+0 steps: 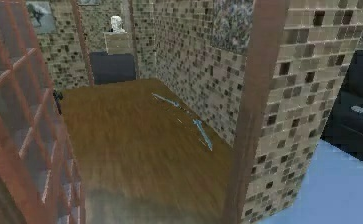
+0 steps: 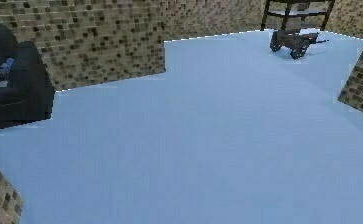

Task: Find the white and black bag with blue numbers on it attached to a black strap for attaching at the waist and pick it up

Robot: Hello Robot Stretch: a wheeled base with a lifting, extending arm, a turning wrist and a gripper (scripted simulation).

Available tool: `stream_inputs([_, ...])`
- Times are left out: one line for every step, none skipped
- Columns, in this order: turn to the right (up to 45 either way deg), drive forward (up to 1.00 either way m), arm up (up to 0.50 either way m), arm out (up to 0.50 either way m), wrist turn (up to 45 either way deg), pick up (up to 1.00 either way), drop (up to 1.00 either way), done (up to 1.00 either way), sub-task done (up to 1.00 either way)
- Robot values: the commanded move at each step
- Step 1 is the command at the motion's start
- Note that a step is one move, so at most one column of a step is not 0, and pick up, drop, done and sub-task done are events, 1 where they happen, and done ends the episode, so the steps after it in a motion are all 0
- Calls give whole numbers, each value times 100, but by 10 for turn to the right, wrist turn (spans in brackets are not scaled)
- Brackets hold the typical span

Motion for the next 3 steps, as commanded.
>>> stream_inputs([0,65,0,0,0,0,0,0,0])
stream_inputs([-450,0,0,0,0,0,0,0,0])
stream_inputs([-450,0,0,0,0,0,0,0,0])
